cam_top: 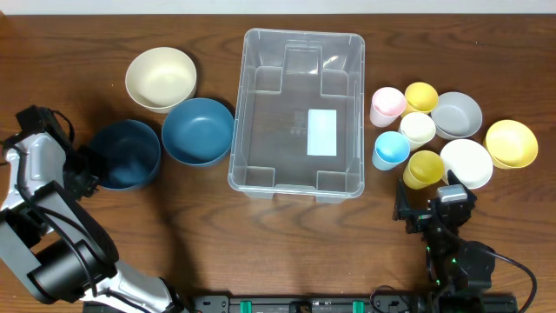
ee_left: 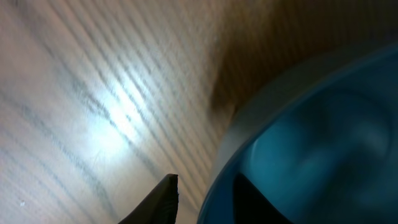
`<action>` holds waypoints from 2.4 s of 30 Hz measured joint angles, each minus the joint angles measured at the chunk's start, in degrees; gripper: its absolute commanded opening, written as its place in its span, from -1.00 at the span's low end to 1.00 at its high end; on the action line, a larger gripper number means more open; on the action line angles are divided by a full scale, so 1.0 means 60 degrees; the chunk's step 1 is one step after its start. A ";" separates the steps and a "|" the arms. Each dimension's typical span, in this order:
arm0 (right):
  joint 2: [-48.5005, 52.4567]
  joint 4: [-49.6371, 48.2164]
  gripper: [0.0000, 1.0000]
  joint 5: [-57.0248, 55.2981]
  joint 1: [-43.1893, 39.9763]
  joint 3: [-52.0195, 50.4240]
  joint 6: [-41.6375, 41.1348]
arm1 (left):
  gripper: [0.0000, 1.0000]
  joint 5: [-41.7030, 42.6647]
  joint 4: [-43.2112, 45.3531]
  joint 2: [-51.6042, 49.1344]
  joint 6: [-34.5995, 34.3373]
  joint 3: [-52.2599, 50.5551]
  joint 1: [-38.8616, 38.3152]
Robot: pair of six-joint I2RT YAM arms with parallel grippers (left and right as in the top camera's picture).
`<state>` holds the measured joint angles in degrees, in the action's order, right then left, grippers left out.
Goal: Pack container
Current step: 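Close the left gripper on the teal bowl's rim, then lift the teal bowl and carry it over the clear bin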
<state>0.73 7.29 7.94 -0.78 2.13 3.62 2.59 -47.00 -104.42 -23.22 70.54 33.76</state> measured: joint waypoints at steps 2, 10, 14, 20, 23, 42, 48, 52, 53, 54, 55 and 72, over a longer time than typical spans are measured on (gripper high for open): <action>0.0000 0.0000 0.99 0.0000 0.0000 0.0000 -0.0004 | -0.40 0.0000 0.0222 0.0000 0.0102 -0.0109 0.0000; 0.0000 0.0000 0.99 0.0000 0.0000 0.0000 -0.0004 | -0.88 0.0058 0.0375 -0.0011 0.0244 -0.0353 0.0000; 0.0000 0.0000 0.98 0.0000 0.0000 0.0000 -0.0004 | -0.88 0.0109 0.0401 -0.0011 0.0237 -0.0353 0.0000; 0.0000 0.0000 0.99 0.0000 0.0000 0.0000 -0.0004 | -0.88 0.0204 0.0029 -0.0007 0.0233 -0.0313 0.0095; 0.0000 0.0000 0.99 0.0000 0.0000 0.0000 -0.0004 | -0.88 0.0222 -0.0503 0.0047 0.0240 -0.0160 0.0313; 0.0000 0.0004 0.99 0.0000 0.0000 0.0000 0.0000 | -0.88 0.1636 -0.0667 0.3319 0.0237 0.0233 0.0867; 0.0000 0.0000 0.99 0.0000 0.0000 0.0000 -0.0004 | -0.88 0.2805 -0.0011 0.4109 0.0379 0.0237 -0.0331; 0.0000 0.0000 0.99 0.0000 0.0000 0.0000 -0.0004 | -0.88 0.3195 0.0178 0.4350 0.0401 0.0401 -0.1774; 0.0000 0.0000 0.98 0.0000 0.0000 0.0000 -0.0004 | -0.88 0.3246 0.0226 0.4350 0.0412 0.0499 -0.2138; 0.0000 0.0000 0.98 0.0000 0.0000 0.0000 -0.0004 | -0.88 0.3297 0.0324 0.4350 0.0415 0.0627 -0.2546; 0.0000 0.0000 0.99 0.0000 0.0000 0.0000 -0.0004 | -0.90 0.3344 0.0401 0.4350 0.0415 0.0750 -0.2881; 0.0000 0.0000 0.98 0.0000 0.0000 0.0000 -0.0004 | -0.88 0.2703 0.1559 0.4306 0.2113 0.1639 -0.7184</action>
<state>0.73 7.29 7.94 -0.78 2.13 3.60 18.81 -37.65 -78.59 -10.55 80.38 -9.34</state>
